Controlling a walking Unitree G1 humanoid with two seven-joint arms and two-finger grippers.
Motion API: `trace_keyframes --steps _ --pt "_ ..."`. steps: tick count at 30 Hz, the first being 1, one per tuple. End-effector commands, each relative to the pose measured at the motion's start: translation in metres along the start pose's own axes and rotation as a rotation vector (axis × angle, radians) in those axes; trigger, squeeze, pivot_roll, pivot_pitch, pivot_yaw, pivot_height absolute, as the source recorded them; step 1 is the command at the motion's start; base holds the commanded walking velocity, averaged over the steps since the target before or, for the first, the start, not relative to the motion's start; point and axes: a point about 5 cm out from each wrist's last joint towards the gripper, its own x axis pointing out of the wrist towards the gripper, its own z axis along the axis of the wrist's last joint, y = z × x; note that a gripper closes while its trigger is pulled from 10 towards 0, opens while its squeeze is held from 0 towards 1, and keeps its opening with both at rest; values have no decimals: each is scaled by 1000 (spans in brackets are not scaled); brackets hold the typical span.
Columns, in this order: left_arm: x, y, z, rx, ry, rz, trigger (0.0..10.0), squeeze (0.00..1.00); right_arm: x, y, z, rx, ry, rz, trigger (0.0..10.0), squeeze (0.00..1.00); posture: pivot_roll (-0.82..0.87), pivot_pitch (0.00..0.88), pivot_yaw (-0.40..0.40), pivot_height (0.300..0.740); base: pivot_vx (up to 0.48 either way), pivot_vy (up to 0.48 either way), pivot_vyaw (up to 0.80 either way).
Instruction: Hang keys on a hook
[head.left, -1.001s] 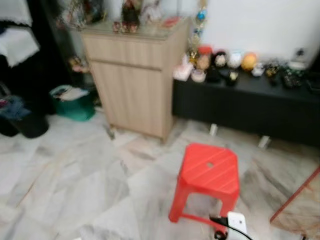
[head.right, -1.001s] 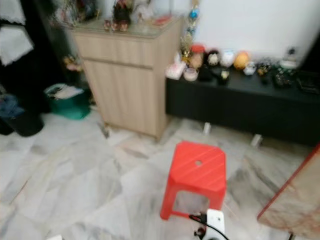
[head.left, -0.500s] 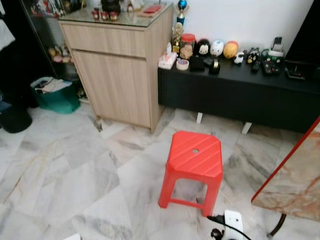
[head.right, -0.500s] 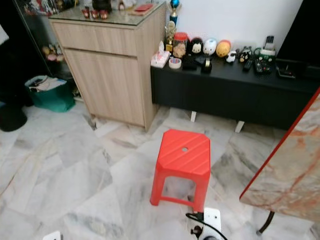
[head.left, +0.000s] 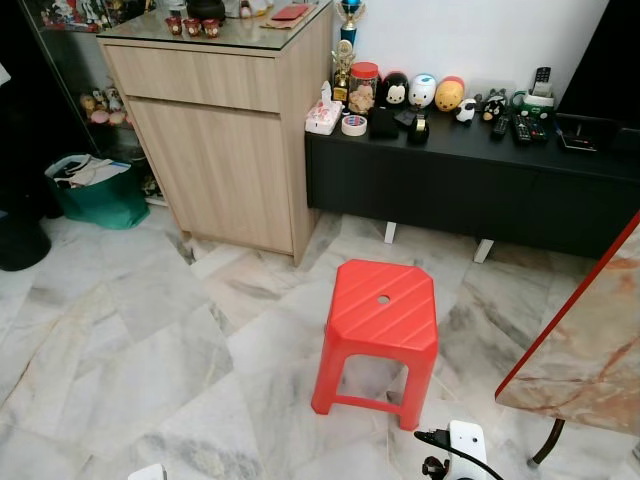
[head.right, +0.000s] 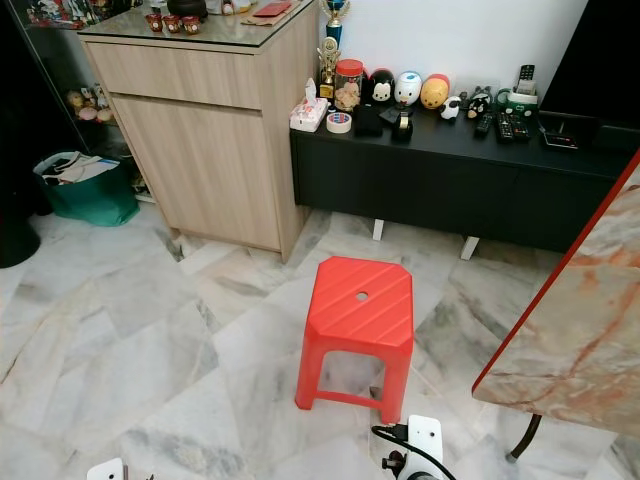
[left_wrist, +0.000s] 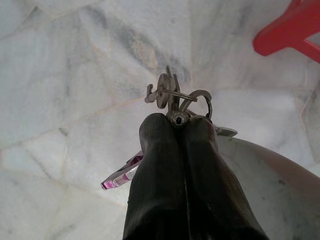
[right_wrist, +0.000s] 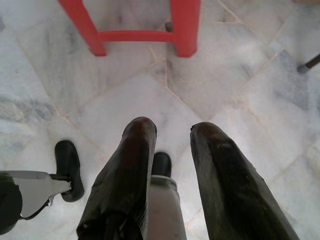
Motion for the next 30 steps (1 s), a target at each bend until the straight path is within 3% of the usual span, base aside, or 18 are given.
trace_keyframes --steps 1,15,30 --pt "0 -2 -2 8 0 -5 10000 0 -1 -5 -4 -13 15 -9 10000 0 105 47 -32 740 0 -382 0" --pt "-2 -3 -9 23 15 -10 10000 0 -2 -11 -8 -13 25 -21 10000 0 96 64 -38 740 0 -458 0" --pt "2 -13 3 63 -6 -37 10000 0 -1 -6 -2 11 6 -21 10000 0 68 43 -18 740 0 -480 0"
